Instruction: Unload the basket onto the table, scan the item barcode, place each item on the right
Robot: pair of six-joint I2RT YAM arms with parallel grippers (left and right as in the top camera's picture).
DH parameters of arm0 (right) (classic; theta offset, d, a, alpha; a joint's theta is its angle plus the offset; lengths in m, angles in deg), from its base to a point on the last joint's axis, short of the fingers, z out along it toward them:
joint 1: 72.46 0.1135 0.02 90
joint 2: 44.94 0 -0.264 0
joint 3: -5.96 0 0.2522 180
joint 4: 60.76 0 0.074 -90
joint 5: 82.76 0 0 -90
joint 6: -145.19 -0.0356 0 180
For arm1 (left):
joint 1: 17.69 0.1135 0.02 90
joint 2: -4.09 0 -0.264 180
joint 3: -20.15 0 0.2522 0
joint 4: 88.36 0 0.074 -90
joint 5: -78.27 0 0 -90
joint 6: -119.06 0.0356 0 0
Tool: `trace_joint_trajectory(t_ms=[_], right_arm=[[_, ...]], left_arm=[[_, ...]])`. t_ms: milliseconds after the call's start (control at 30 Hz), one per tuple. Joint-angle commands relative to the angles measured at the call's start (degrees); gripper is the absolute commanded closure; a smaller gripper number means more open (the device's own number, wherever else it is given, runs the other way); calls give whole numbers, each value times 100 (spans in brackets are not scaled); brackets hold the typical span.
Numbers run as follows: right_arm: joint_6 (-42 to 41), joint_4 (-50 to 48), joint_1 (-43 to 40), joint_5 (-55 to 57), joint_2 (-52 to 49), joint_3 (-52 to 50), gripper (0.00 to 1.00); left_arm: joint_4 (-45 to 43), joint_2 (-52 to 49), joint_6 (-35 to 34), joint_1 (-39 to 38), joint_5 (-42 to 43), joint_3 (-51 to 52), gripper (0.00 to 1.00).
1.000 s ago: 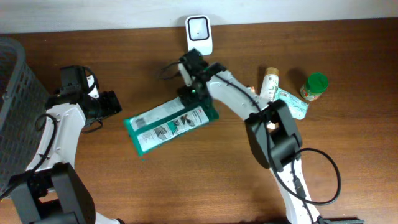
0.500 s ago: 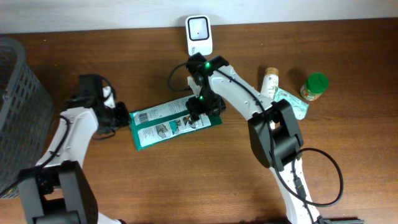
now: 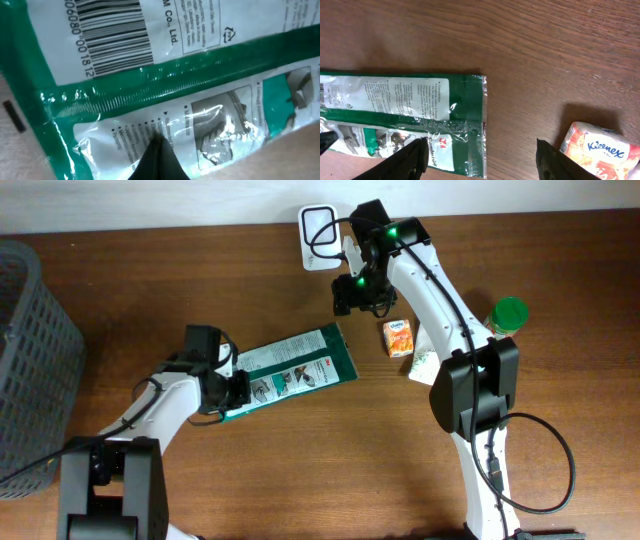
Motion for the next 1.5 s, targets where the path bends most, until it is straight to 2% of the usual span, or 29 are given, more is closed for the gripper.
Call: trace_joint_trajectory(t_ms=[0,300,567,667,833,967,1133,1300,1467], right_arm=[[-20,-59,70,-72,28,81,33],[-20,-1436,492,-479,-107,26,33],[-42,-1759,973,-463,-876,20,33],[-39,-1674,957,-461,-1078,20,33],[-39,-1486,933,-496,-1217,11,33],[-37,-949,994,-739,-1222,-4,33],[-35,210,1209,-1051,-1222,-4,33],[52,815,1460,-1401,-1220,-4,33],[181,708,1370,-1502,-1220,146,33]], left_arm=[[-461,11,17,-11,59,363,100],[-522,-20,-70,-11,79,603,100],[-1067,-20,-66,-7,-210,601,100],[-1419,-20,-61,-7,-516,601,100],[-1902,-20,131,-7,-553,601,100],[-2227,-20,131,-7,-706,601,100],[-2682,-20,131,-7,-850,601,100],[-2732,9,131,-7,-848,599,100],[-2269,463,122,33,-844,280,100]])
